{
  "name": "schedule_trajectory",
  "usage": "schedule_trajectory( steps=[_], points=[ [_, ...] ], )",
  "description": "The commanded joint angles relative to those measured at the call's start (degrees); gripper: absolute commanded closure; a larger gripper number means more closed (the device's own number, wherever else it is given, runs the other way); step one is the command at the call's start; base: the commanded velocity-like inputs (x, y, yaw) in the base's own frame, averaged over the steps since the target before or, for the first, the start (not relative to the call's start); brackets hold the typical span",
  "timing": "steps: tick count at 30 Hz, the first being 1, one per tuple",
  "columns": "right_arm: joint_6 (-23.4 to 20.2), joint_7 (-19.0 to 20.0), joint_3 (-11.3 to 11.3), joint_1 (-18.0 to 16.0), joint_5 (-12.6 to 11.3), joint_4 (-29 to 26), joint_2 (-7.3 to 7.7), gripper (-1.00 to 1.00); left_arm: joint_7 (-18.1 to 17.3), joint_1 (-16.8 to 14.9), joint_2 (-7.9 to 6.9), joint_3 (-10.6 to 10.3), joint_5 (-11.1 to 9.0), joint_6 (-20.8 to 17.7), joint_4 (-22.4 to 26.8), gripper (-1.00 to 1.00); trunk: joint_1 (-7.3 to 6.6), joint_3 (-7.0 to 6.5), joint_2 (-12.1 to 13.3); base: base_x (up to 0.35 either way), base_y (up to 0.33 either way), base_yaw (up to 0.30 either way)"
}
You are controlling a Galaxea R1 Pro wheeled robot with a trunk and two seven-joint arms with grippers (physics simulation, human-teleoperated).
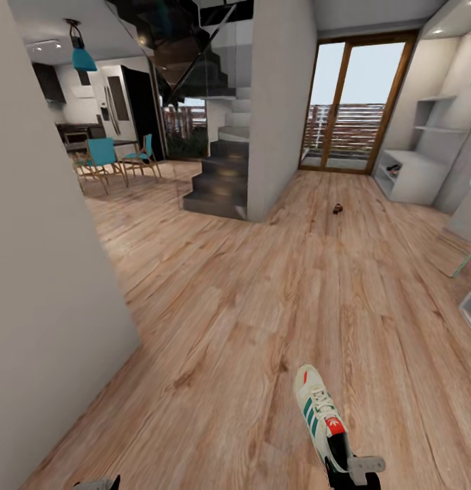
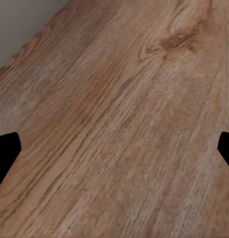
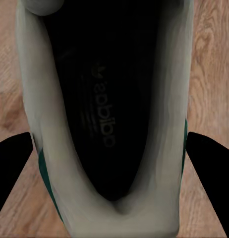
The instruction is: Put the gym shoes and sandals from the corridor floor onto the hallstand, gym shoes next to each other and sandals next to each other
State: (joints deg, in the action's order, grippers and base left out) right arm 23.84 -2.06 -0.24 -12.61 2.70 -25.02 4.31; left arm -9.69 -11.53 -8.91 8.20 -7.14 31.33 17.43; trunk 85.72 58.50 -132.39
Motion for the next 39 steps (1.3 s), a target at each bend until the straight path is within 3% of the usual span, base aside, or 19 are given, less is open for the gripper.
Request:
schedule_trajectory(
  steps=[1,15,39],
  points=[
    [0.2,-0.2,0.0,0.0,0.3,0.1,-0.01,1.0,-0.6,0.0,-0.01,0.2,-0.6,0.1,0.0,-1.0,0.02,0.05,0.0,0.32,-0.11,-0.267],
    [0.2,-0.2,0.0,0.0,0.3,0.0,-0.01,1.0,-0.6,0.0,-0.05,0.2,-0.6,0.1,0.0,-1.0,0.02,0.05,0.0,0.323,-0.104,-0.251],
    [0.2,-0.2,0.0,-0.1,0.3,0.0,0.0,1.0,-0.6,0.0,-0.02,0.2,-0.6,0.1,0.0,-1.0,0.02,0.05,0.0,0.335,-0.073,-0.014]
  ],
)
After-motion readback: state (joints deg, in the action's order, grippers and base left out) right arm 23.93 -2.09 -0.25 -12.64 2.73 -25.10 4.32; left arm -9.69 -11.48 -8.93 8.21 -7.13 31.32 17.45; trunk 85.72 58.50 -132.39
